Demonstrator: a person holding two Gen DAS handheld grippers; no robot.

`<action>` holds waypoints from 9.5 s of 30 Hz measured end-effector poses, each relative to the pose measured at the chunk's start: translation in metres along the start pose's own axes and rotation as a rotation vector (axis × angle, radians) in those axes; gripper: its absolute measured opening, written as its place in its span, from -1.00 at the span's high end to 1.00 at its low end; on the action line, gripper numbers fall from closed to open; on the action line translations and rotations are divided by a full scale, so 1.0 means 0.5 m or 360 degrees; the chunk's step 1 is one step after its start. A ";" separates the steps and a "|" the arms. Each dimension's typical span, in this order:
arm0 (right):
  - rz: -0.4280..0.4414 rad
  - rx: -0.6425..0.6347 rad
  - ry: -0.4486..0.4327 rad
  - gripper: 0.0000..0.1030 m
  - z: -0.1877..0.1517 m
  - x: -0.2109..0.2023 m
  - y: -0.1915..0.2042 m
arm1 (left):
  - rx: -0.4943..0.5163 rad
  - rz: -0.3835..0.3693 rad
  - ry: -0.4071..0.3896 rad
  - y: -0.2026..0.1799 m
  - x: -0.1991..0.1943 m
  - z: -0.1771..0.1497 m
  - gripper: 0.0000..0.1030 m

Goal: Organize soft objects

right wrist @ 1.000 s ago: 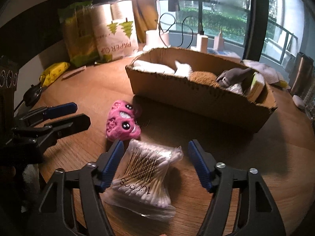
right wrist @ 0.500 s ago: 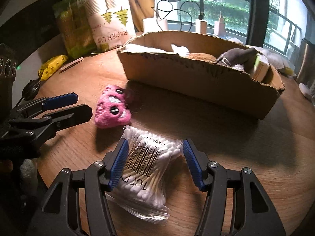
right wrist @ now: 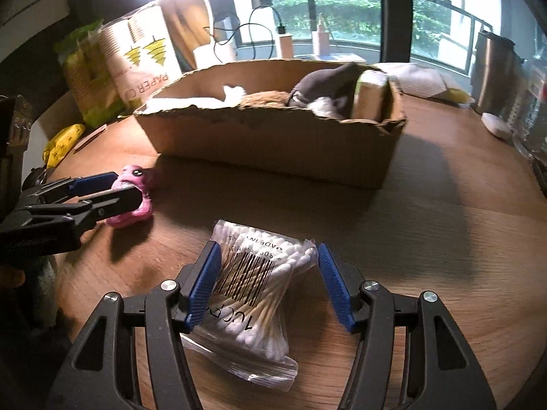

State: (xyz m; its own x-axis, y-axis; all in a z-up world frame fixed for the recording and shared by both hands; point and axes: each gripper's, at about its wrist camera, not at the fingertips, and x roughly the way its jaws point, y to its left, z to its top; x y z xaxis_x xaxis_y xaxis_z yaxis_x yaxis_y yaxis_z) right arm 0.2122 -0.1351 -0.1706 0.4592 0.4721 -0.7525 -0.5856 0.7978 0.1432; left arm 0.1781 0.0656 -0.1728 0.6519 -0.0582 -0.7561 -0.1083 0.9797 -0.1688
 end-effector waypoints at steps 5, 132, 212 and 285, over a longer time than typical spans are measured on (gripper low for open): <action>-0.0022 0.0012 -0.0020 -0.37 -0.010 -0.007 -0.014 | 0.0031 0.0031 0.0034 -0.005 0.018 0.000 -0.50; 0.0127 -0.0079 -0.0295 0.20 0.280 0.028 0.043 | 0.0050 -0.0162 -0.0362 0.070 -0.019 0.232 0.34; -0.0038 0.0037 -0.0425 -0.17 0.107 -0.149 0.025 | 0.0133 -0.0169 -0.0421 -0.061 -0.172 0.102 -0.47; -0.0424 0.0015 -0.0983 -0.69 0.033 -0.535 0.108 | 0.0223 -0.0126 -0.1046 -0.121 -0.546 0.056 -0.89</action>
State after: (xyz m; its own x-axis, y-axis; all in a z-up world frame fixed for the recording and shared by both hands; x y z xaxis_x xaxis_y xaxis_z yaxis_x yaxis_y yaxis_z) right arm 0.0687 -0.2124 0.0491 0.8866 0.3843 -0.2573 -0.3949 0.9187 0.0116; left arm 0.0275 0.0275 0.0616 0.9797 -0.0452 -0.1956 0.0278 0.9955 -0.0906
